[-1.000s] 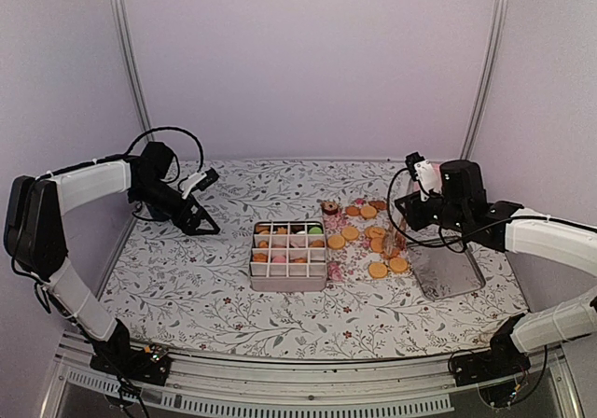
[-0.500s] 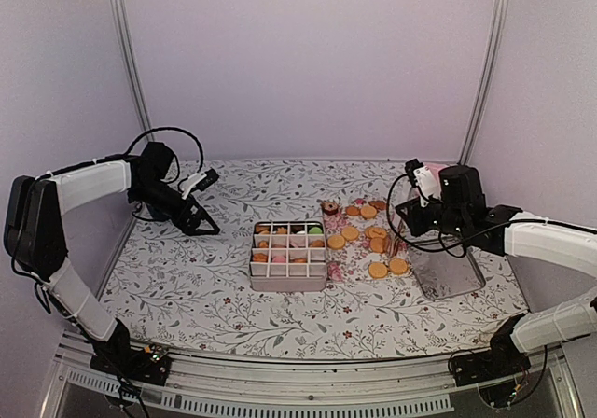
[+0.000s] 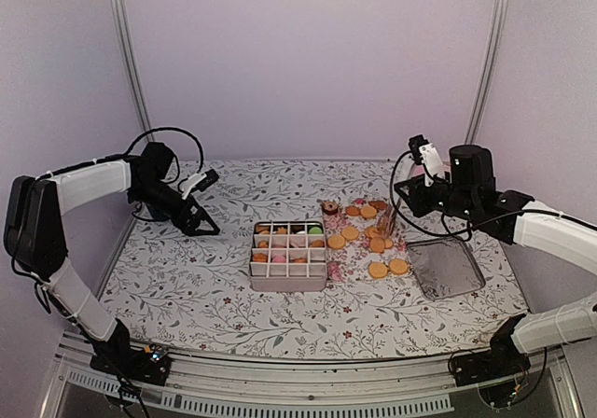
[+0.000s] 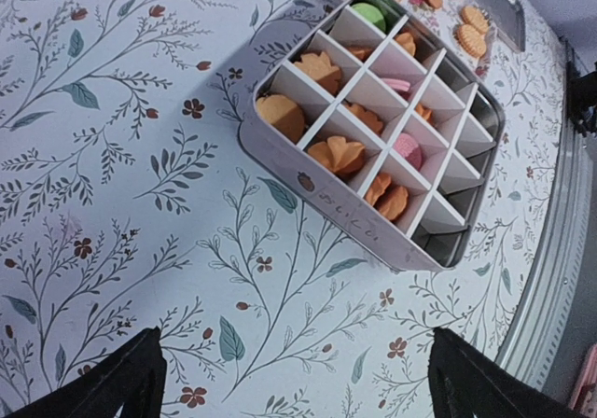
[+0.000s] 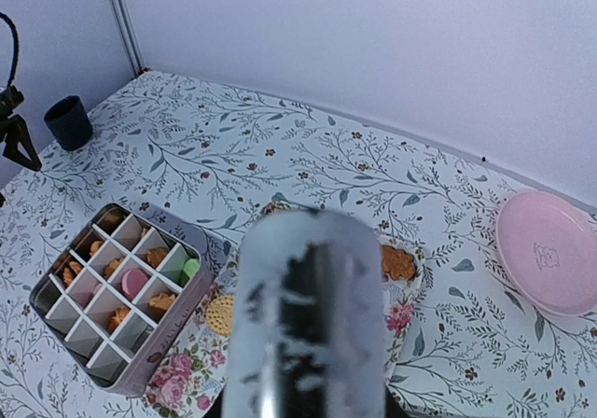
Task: Pack the cookies
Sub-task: Pick up the fake cookies from the plate, then place the fake cookies in the empty pocket of the box.
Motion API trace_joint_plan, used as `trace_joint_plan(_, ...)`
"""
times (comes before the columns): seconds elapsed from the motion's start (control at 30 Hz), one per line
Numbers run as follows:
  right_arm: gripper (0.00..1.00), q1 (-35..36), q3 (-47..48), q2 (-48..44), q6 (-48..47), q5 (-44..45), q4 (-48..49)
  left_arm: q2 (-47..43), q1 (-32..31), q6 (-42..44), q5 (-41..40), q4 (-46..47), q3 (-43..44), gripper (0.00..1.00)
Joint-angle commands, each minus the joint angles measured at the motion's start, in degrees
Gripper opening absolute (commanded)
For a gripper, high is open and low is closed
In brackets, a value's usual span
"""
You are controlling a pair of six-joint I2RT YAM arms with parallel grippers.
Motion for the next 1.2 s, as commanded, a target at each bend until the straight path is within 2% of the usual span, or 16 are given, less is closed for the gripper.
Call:
trace_joint_plan(0.0, 0.00, 2.78, 6.16, -0.80, 0.29, -2.52, 1.35, 0.15, 0.53, 0.52, 1.01, -0.31, 1.34, 0.98)
trace_joint_plan(0.37, 0.00, 17.30, 19.08, 14.42, -0.63, -4.51, 3.31, 0.24, 0.50, 0.06, -0.21, -0.20, 1.55, 0.99)
trace_joint_plan(0.53, 0.00, 18.61, 20.33, 19.61, -1.08, -4.85, 3.37, 0.14, 0.51, -0.28, -0.43, -0.09, 1.34, 0.99)
trace_joint_plan(0.77, 0.02, 18.69, 20.31, 21.57, -1.07, -4.14, 2.60, -0.14, 0.45, -0.02, -0.50, 0.03, 1.14, 0.99)
trace_joint_plan(0.9, 0.13, 18.66, 19.53, 21.62, -1.08, -3.58, 2.43, -0.05, 0.46, -0.08, -0.27, 0.21, 1.24, 0.99)
trace_joint_plan(1.03, 0.32, 18.67, 19.30, 21.43, -1.08, -3.12, 2.42, 0.12, 0.47, -0.16, -0.06, 0.23, 1.25, 0.99)
trace_joint_plan(1.17, 0.40, 18.66, 19.34, 20.84, -1.08, -2.34, 2.44, -0.13, 0.44, -0.10, -0.21, 0.20, 1.20, 0.99)
